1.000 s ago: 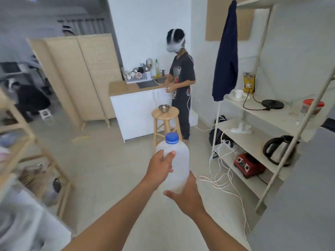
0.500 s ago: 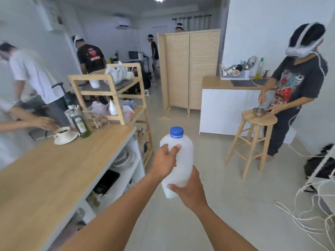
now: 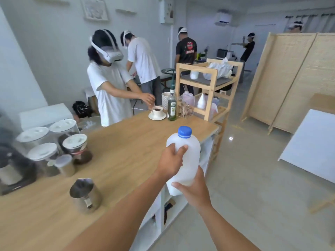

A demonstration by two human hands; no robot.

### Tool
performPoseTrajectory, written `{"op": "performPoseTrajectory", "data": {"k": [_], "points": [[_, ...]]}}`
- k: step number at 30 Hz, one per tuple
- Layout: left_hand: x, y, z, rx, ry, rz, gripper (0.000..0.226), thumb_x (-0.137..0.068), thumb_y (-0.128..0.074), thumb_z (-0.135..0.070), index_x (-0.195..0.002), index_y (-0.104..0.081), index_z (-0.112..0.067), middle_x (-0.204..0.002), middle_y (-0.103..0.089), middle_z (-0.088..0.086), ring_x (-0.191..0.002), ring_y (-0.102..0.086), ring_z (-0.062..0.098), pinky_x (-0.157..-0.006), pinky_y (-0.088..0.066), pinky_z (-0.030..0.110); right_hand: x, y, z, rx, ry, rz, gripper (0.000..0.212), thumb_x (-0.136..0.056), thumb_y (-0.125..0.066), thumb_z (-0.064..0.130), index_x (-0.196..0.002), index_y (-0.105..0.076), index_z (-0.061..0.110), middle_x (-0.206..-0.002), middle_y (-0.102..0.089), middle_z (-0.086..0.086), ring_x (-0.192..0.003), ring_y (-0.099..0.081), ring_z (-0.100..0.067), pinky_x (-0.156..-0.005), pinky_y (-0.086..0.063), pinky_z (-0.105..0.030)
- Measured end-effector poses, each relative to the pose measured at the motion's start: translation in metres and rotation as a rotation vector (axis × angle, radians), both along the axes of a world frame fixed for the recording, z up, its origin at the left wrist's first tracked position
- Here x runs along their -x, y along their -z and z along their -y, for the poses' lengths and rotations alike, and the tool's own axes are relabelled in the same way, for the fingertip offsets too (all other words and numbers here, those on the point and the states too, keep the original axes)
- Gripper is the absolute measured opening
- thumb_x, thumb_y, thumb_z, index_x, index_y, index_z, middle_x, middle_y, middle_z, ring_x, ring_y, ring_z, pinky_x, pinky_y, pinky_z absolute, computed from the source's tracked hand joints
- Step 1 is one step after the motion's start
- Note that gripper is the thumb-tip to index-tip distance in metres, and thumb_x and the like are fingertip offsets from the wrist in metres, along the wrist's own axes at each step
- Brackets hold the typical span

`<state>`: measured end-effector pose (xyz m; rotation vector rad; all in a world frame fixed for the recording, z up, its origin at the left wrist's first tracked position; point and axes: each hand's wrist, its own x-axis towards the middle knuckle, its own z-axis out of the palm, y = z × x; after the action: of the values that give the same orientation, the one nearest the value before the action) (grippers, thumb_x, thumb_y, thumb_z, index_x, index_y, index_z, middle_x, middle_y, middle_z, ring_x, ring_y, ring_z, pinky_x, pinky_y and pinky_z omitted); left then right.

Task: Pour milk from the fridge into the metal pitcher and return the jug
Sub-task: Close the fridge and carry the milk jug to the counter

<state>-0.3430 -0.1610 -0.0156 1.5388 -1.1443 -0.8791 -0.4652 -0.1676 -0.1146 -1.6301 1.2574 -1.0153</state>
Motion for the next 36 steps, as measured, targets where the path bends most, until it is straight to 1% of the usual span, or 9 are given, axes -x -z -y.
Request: {"op": "performPoseTrajectory", "data": {"k": [6, 10, 14, 18, 22, 25, 29, 33, 36], "points": [[-0.087, 0.025, -0.001, -0.059, -0.191, 0.056, 0.036, -0.098, -0.053, -0.043, -0.085, -0.044, -0.011, -0.077, -0.051, 0.009, -0.067, -0.054, 0.019, -0.069, -0.045, 0.033, -0.093, 0.017, 0.022, -0.025, -0.182, -0.027, 0.079, -0.054, -0.084, 0.034, -0.121, -0.043, 0.049, -0.114, -0.057, 0.024, -0.106, -0.057, 0.002, -0.079, -0.054, -0.025], [-0.131, 0.043, -0.003, -0.100, -0.334, 0.080, 0.037, -0.098, -0.054, -0.043, -0.082, -0.041, -0.012, -0.075, -0.047, 0.009, -0.070, -0.048, 0.019, -0.067, -0.040, 0.033, -0.146, 0.029, 0.029, -0.045, -0.284, -0.061, 0.079, -0.055, -0.084, 0.035, -0.122, -0.042, 0.042, -0.109, -0.053, 0.023, -0.095, -0.059, 0.002, -0.058, -0.052, -0.015], [-0.167, 0.059, -0.006, -0.136, -0.484, 0.046, 0.039, -0.096, -0.055, -0.045, -0.080, -0.041, -0.012, -0.073, -0.046, 0.006, -0.069, -0.048, 0.018, -0.069, -0.043, 0.035, -0.189, 0.042, 0.044, -0.015, -0.424, -0.115, 0.081, -0.050, -0.083, 0.042, -0.119, -0.041, 0.048, -0.106, -0.053, 0.027, -0.098, -0.058, -0.002, -0.068, -0.058, -0.035], [-0.183, 0.073, -0.012, -0.119, -0.582, 0.013, 0.038, -0.096, -0.054, -0.045, -0.079, -0.040, -0.013, -0.071, -0.041, 0.004, -0.067, -0.043, 0.017, -0.068, -0.041, 0.035, -0.216, 0.056, 0.057, 0.027, -0.523, -0.167, 0.081, -0.046, -0.084, 0.043, -0.117, -0.045, 0.045, -0.105, -0.059, 0.022, -0.095, -0.060, 0.000, -0.071, -0.056, -0.028], [-0.189, 0.077, -0.014, -0.076, -0.650, 0.011, 0.044, -0.101, -0.052, -0.036, -0.086, -0.044, 0.005, -0.071, -0.044, 0.006, -0.064, -0.045, 0.013, -0.064, -0.041, 0.023, -0.229, 0.066, 0.071, 0.052, -0.637, -0.194, 0.084, -0.043, -0.084, 0.048, -0.118, -0.047, 0.042, -0.105, -0.060, 0.021, -0.097, -0.060, -0.001, -0.070, -0.055, -0.024], [-0.187, 0.082, -0.013, -0.026, -0.701, 0.032, 0.048, -0.101, -0.052, -0.036, -0.087, -0.044, 0.009, -0.069, -0.045, 0.008, -0.061, -0.045, 0.012, -0.059, -0.040, 0.018, -0.226, 0.066, 0.084, 0.118, -0.744, -0.170, 0.074, -0.056, -0.083, 0.045, -0.118, -0.043, 0.047, -0.109, -0.054, 0.024, -0.102, -0.055, 0.001, -0.072, -0.050, -0.018], [-0.183, 0.092, -0.011, -0.026, -0.747, 0.080, 0.046, -0.101, -0.051, -0.040, -0.081, -0.046, 0.001, -0.062, -0.045, 0.005, -0.056, -0.045, 0.009, -0.059, -0.040, 0.021, -0.214, 0.064, 0.119, 0.189, -0.894, -0.235, 0.039, -0.084, -0.047, 0.066, -0.119, -0.033, 0.058, -0.112, -0.051, 0.023, -0.100, -0.055, -0.001, -0.073, -0.046, -0.024], [-0.177, 0.103, -0.006, -0.017, -0.842, 0.098, 0.036, -0.100, -0.053, -0.039, -0.070, -0.044, -0.021, -0.055, -0.041, -0.010, -0.054, -0.043, 0.011, -0.056, -0.038, 0.027, -0.237, 0.017, 0.156, 0.294, -0.701, -0.100, 0.053, -0.089, -0.029, 0.061, -0.125, -0.045, 0.025, -0.093, -0.057, 0.011, -0.075, -0.054, -0.002, -0.069, -0.042, -0.029], [-0.174, 0.108, -0.001, 0.001, -0.916, 0.105, 0.036, -0.099, -0.056, -0.037, -0.068, -0.042, -0.024, -0.052, -0.041, -0.014, -0.055, -0.040, 0.011, -0.055, -0.035, 0.027, -0.263, -0.055, 0.157, 0.475, -0.781, -0.112, 0.053, -0.088, -0.027, 0.065, -0.115, -0.053, 0.027, -0.077, -0.056, 0.011, -0.066, -0.052, -0.008, -0.062, -0.038, -0.028]]}}
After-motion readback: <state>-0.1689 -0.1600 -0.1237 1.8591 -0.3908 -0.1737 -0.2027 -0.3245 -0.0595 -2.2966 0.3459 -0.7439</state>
